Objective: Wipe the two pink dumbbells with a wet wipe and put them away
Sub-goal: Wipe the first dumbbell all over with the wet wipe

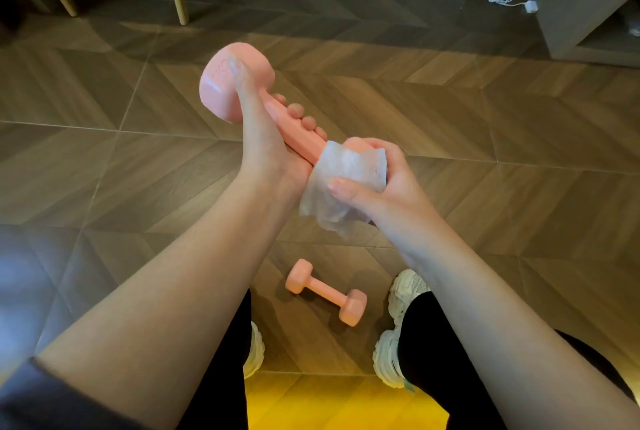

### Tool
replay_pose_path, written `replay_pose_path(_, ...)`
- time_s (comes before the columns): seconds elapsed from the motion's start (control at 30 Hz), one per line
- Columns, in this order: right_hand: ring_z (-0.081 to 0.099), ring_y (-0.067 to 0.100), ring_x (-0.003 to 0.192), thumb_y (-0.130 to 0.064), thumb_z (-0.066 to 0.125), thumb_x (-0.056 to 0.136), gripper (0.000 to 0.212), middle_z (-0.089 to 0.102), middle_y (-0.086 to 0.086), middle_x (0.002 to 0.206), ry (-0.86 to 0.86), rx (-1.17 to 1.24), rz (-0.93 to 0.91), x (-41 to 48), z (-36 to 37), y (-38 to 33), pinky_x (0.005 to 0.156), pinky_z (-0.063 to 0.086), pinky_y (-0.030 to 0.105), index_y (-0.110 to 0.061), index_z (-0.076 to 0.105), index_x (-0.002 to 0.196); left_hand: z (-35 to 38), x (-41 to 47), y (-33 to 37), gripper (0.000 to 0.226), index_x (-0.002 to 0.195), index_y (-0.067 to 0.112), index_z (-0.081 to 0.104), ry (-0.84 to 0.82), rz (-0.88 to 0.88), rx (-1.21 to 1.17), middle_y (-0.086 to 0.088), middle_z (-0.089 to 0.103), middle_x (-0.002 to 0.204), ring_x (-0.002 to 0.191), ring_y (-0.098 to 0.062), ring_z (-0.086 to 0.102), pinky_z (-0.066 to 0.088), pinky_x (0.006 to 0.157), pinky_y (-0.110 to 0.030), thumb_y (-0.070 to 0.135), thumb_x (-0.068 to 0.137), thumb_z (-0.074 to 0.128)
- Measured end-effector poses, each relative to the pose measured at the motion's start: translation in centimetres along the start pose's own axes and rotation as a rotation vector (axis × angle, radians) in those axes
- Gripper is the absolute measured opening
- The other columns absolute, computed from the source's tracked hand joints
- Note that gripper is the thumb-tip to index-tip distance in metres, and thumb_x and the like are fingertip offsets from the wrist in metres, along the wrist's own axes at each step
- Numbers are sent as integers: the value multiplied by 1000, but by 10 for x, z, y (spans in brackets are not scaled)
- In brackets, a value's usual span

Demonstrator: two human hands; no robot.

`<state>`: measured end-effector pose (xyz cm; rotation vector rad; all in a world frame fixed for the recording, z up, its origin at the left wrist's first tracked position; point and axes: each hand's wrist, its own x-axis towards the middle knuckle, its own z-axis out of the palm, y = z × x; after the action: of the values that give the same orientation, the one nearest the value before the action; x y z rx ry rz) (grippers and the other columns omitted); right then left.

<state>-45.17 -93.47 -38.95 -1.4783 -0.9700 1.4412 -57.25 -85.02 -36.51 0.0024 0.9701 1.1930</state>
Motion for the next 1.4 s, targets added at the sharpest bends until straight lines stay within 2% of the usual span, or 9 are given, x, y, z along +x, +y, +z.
replay_pose_path(0.17, 69, 13, 95, -36, 74, 84, 45, 62, 0, 115, 126, 71, 28, 3, 7, -5, 75, 62, 39, -26, 46, 118, 2, -3, -2, 57, 80, 19, 44, -22, -29, 24, 4, 42, 57, 50, -12, 39, 38, 58, -26, 75, 81, 57)
replay_pose_path(0.27, 71, 21, 99, -48, 65, 89, 49, 66, 5, 117, 81, 71, 37, 3, 6, -5, 82, 60, 51, -24, 46, 127, 2, -2, 1, 56, 79, 18, 44, -11, -22, 5, 3, 42, 57, 50, -12, 39, 38, 58, -26, 73, 83, 56)
replay_pose_path(0.5, 66, 23, 109, -29, 64, 85, 56, 65, 7, 121, -126, 233, 34, -3, -5, -5, 89, 57, 44, -17, 47, 137, -4, 3, 10, 58, 79, 18, 45, 7, -13, -29, 3, 41, 57, 48, -13, 40, 39, 55, -26, 75, 83, 54)
replay_pose_path(0.63, 64, 25, 116, -23, 82, 70, 76, 58, 9, 132, -92, 149, 39, -2, -2, -4, 86, 59, 46, -22, 47, 137, -6, 3, 11, 59, 79, 18, 46, 11, -7, -15, 3, 43, 58, 48, -13, 41, 40, 54, -25, 76, 83, 54)
replay_pose_path(0.77, 65, 20, 108, -15, 90, 64, 76, 58, 0, 121, 3, 95, 36, -1, 1, -6, 85, 60, 46, -29, 51, 127, -5, 2, 11, 59, 84, 18, 46, 7, -14, 7, 3, 44, 58, 48, -12, 41, 40, 53, -24, 76, 82, 54)
replay_pose_path(0.93, 66, 12, 94, -36, 86, 59, 69, 60, -3, 112, 95, 2, 28, 1, 6, -6, 61, 55, 24, -29, 49, 117, 0, -3, 1, 58, 79, 19, 43, -32, -25, 19, 5, 41, 55, 48, -11, 38, 38, 54, -24, 75, 83, 55)
replay_pose_path(1.13, 70, 23, 100, -40, 69, 87, 46, 65, 10, 120, 132, 167, 127, 0, 3, -10, 78, 61, 50, -20, 47, 123, 1, -2, -2, 58, 76, 18, 44, -37, -42, 6, 4, 41, 56, 48, -11, 38, 38, 53, -23, 75, 83, 54)
replay_pose_path(1.2, 70, 25, 96, -35, 61, 95, 34, 68, 13, 117, 73, 288, 164, 0, -2, -12, 80, 59, 52, -17, 50, 121, 0, -1, 2, 58, 74, 18, 45, -65, -42, -15, 3, 40, 59, 48, -11, 37, 37, 51, -22, 76, 83, 52)
replay_pose_path(1.4, 59, 45, 120, -32, 70, 84, 64, 60, 25, 132, -260, 468, 311, -3, -9, -12, 95, 54, 52, -7, 48, 139, -3, -2, 7, 65, 77, 15, 49, -102, -21, -18, 1, 46, 60, 48, -14, 42, 40, 52, -25, 80, 82, 48)
